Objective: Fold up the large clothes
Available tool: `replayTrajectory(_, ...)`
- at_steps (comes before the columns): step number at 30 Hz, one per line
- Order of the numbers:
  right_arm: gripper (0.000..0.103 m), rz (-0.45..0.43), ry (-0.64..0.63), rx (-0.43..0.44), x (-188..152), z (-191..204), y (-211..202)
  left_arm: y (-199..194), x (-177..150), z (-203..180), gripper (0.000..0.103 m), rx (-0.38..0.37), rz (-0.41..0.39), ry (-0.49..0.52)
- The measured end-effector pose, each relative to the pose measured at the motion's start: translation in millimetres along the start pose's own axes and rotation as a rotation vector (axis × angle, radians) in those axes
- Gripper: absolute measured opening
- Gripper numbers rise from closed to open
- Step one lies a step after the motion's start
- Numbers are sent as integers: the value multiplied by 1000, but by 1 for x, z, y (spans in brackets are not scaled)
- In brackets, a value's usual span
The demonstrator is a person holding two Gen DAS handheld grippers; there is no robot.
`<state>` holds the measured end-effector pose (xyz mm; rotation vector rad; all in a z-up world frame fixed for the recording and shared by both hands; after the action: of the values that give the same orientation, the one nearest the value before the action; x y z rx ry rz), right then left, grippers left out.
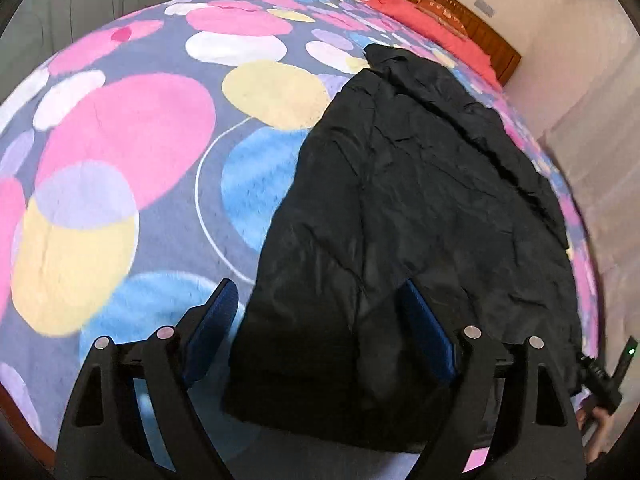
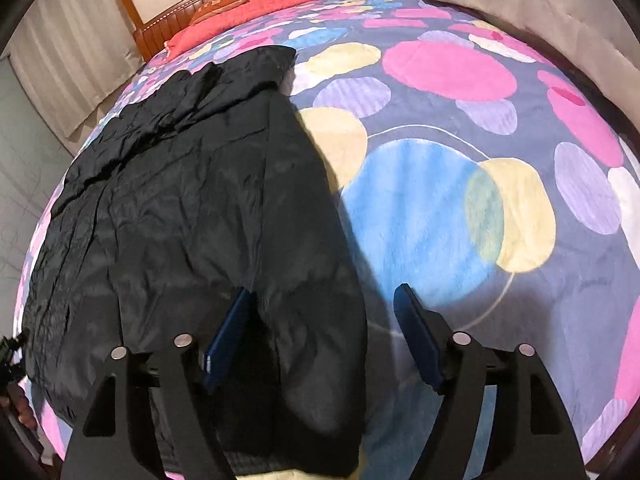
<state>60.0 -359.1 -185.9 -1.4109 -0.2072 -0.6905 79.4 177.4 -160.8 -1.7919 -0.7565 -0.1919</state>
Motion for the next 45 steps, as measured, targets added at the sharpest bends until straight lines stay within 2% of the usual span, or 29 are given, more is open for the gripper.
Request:
replayTrajectory(5, 76, 5, 18, 21, -13, -6, -5, -4, -11, 2, 83, -39, -7, -13)
replayTrajectory(8, 75, 5, 30, 34, -20, -6, -9, -5, -16, 0, 77, -16, -14, 7)
replayTrajectory(9, 74, 5, 29, 38, -22, -6, -10, -5, -17, -2, 75, -6, -15, 18)
replayTrajectory(12, 52, 0, 12, 54, -28, 1, -14, -7, -22, -5, 70, 3, -20, 33)
replayTrajectory(13, 42, 5, 17, 89, -30, 4, -15, -7, -22, -5, 70, -1, -21, 26)
replayTrajectory(20, 42, 0, 46, 115, -33, 3, -15, -9, -22, 3, 69, -39, -29, -24)
replayTrajectory(22, 46, -8, 65, 125, -34, 1, -14, -10, -23, 2, 64, -29, -33, -20)
replayTrajectory(26, 46, -13, 51, 110, -36, 6, -16, -13, -27, -1, 41, -41, -42, -15)
replayTrajectory(27, 44, -12, 48, 110, -36, 6, -16, -15, -27, -1, 35, -48, -49, -14)
replayTrajectory(29, 31, -9, 47, 128, -37, 8, -18, -17, -28, -2, 27, -63, -57, -16)
replayTrajectory(30, 29, -10, 48, 136, -37, 8, -19, -18, -28, -2, 22, -70, -60, -19)
replayTrajectory(32, 22, -9, 47, 158, -36, 9, -22, -23, -29, -4, 17, -91, -73, -20)
replayTrajectory(35, 18, -9, 64, 198, -36, 7, -27, -31, -31, -7, 15, -104, -87, -20)
replayTrajectory(45, 15, -6, 81, 284, -47, -2, -57, -75, -43, -6, 13, -139, -120, -30)
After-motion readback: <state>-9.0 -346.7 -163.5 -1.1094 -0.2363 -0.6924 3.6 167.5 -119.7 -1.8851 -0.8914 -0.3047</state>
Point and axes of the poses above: each gripper's, at about its wrist camera, not at the fingertips, and y roughly the way its jaws point, z to its left, x to its top, the point moved 2 cm from there along y, roughly the way its jaws point, and after that the axes turned 1 degree about -x, right-handed, at the moved point
